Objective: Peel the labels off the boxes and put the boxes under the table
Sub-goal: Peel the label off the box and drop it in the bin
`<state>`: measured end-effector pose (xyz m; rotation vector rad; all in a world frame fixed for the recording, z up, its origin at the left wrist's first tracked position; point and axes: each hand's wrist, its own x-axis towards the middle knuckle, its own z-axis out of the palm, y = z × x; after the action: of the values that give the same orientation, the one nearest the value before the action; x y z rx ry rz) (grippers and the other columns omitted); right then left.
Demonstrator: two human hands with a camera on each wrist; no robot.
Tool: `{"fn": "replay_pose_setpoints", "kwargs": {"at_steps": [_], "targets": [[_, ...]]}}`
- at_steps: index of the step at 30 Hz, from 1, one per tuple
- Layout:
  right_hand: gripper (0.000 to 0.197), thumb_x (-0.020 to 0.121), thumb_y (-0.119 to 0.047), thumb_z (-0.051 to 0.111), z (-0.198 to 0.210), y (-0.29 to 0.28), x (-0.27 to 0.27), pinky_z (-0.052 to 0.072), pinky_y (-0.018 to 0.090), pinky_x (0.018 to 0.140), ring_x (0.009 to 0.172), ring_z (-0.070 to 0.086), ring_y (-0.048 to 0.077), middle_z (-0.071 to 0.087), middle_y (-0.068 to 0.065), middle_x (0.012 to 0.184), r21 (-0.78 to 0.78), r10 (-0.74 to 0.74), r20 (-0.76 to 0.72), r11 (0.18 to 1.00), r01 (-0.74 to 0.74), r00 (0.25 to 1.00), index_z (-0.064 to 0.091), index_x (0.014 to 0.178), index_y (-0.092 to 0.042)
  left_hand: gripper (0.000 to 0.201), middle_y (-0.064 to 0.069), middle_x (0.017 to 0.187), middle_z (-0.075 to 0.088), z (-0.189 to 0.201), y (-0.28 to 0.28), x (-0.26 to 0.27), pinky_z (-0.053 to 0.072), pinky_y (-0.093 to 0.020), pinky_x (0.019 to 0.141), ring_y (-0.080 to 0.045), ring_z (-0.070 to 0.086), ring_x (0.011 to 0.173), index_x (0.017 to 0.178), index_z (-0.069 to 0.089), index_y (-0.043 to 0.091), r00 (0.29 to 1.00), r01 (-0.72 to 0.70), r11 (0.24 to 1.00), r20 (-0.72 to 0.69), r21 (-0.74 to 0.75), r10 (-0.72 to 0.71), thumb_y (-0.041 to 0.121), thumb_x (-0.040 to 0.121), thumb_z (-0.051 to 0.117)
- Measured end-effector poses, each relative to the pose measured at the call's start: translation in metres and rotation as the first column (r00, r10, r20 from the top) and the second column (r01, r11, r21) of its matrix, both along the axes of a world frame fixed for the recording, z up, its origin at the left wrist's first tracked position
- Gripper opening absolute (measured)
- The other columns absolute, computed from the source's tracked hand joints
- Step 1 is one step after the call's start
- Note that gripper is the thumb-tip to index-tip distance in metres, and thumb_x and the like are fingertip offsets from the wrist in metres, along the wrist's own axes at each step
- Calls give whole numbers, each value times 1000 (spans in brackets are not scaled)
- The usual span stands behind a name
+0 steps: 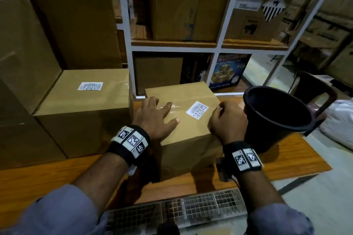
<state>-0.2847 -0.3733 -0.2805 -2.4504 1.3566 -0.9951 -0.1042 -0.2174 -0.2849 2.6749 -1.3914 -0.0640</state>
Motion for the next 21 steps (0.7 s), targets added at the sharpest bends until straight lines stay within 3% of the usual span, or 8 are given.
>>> {"fn": "replay_pose_setpoints", "kwargs": {"at_steps": [3, 6, 8, 11, 13, 15, 18, 21], "targets": [[46, 90, -60, 56, -5, 24, -5, 53, 42, 81, 100, 62, 33, 65, 6, 112, 34, -34, -177, 999, 41, 984, 73, 102, -19, 68, -4, 146, 37, 11, -7, 15, 39, -51, 110, -27, 34, 134, 151, 42, 51, 1000, -1, 1000, 20, -7, 1, 80, 90, 44], [74, 83, -83, 43, -17, 48, -6, 51, 45, 85, 116, 51, 33, 60, 4, 129, 4, -89, -341, 995, 96, 936, 68, 117, -23, 63, -7, 164, 26, 6, -11, 30, 25, -57, 121, -33, 23, 151, 147, 45, 48, 993, 37, 998, -114, -53, -43, 74, 90, 52], [75, 86, -82, 41, -22, 48, -7, 50, 48, 93, 125, 47, 32, 58, 5, 136, 2, -51, -338, 998, 55, 940, 65, 125, -22, 80, -6, 170, 21, 3, -6, 36, 20, -58, 124, -33, 17, 155, 151, 40, 43, 979, 51, 995, -193, -83, -66, 84, 83, 51], [66, 97, -69, 46, -20, 24, -13, 36, 50, 117, 144, 33, 32, 46, 8, 155, 174, 144, -259, 980, -101, 955, 58, 141, -21, 108, -8, 160, 32, 6, 2, 35, 34, -54, 116, -34, 29, 145, 158, 28, 42, 994, 34, 999, -100, -32, -37, 101, 68, 40], [59, 101, -58, 51, -14, 9, -18, 29, 50, 121, 151, 27, 32, 39, 9, 161, 275, 253, -196, 942, -194, 948, 54, 147, -21, 99, -11, 146, 36, 10, 4, 28, 37, -51, 110, -33, 34, 134, 157, 28, 44, 999, 9, 999, 36, 45, -10, 99, 75, 32], [48, 99, -58, 55, -9, 2, -21, 38, 55, 115, 145, 35, 32, 49, 9, 150, 219, 244, -216, 956, -196, 945, 62, 132, -24, 82, -13, 139, 39, 15, 2, 19, 36, -52, 110, -33, 37, 129, 147, 44, 41, 994, -34, 999, 104, 32, 30, 91, 86, 25], [52, 94, -61, 61, 0, 11, -23, 42, 55, 112, 142, 39, 29, 52, 7, 148, 115, 131, -297, 988, -101, 946, 63, 133, -25, 70, -13, 142, 41, 11, 1, 15, 34, -53, 114, -33, 38, 134, 131, 53, 30, 998, -31, 999, 46, -7, 31, 83, 92, 30], [73, 94, -68, 58, 3, 23, -22, 29, 51, 120, 153, 22, 33, 34, 11, 164, 288, 279, -309, 939, -191, 909, 49, 151, -24, 56, -8, 137, 53, 2, 1, 12, 44, -49, 106, -27, 48, 124, 114, 51, 26, 999, 12, 992, -46, -127, -18, 77, 93, 41]]}}
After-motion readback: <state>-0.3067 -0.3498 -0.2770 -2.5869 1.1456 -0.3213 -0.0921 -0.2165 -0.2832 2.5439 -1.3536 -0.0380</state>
